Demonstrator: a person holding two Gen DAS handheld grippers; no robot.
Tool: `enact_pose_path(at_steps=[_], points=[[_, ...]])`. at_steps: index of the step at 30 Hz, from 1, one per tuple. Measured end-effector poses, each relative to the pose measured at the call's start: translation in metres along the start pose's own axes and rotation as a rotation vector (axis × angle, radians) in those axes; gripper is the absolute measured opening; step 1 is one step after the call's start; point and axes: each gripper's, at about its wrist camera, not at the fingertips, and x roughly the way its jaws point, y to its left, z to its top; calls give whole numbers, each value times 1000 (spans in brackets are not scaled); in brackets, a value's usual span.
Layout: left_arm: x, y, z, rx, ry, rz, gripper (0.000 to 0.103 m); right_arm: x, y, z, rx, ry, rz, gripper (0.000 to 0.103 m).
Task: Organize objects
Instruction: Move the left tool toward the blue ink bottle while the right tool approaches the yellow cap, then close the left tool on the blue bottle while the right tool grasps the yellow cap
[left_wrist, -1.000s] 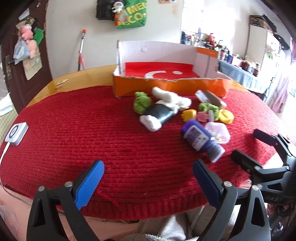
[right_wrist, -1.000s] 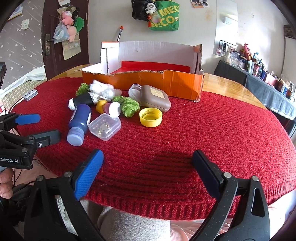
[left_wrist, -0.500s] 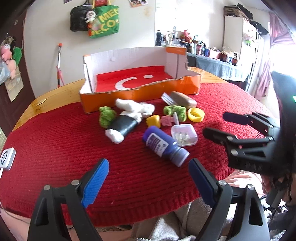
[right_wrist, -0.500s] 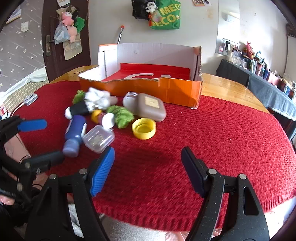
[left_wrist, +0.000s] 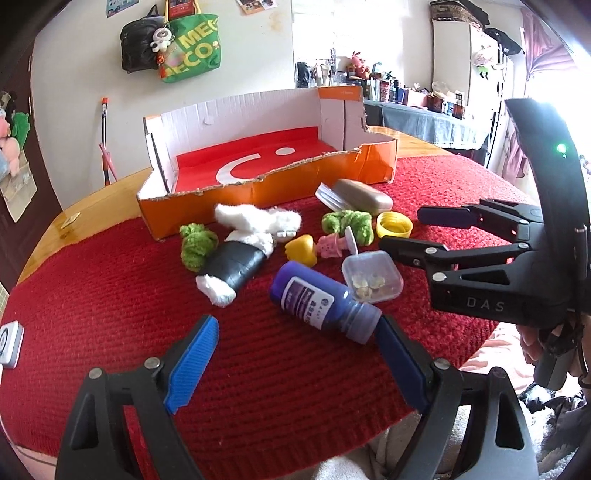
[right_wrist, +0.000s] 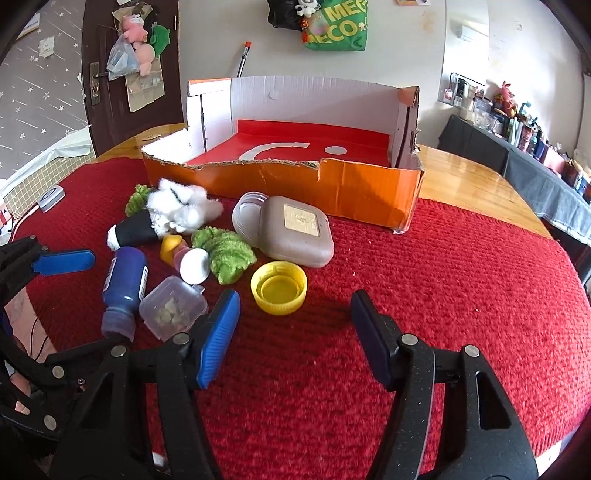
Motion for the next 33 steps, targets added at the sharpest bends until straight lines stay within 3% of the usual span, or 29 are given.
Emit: enact_pose_path(at_steps=[4,13,21,33], points=[[2,-2,5,43,-24,12,89,2,0,3,-2,0,2,61],[9,-1,12,54,-45,14,86,10,0,12,-5,3,13,49],[8,-8,8,63,-37,-15,63,9,4,10,-18,-4,25,36],[3,-12,7,61,-46,-23,60,4,3,6,11,-7,49,29]])
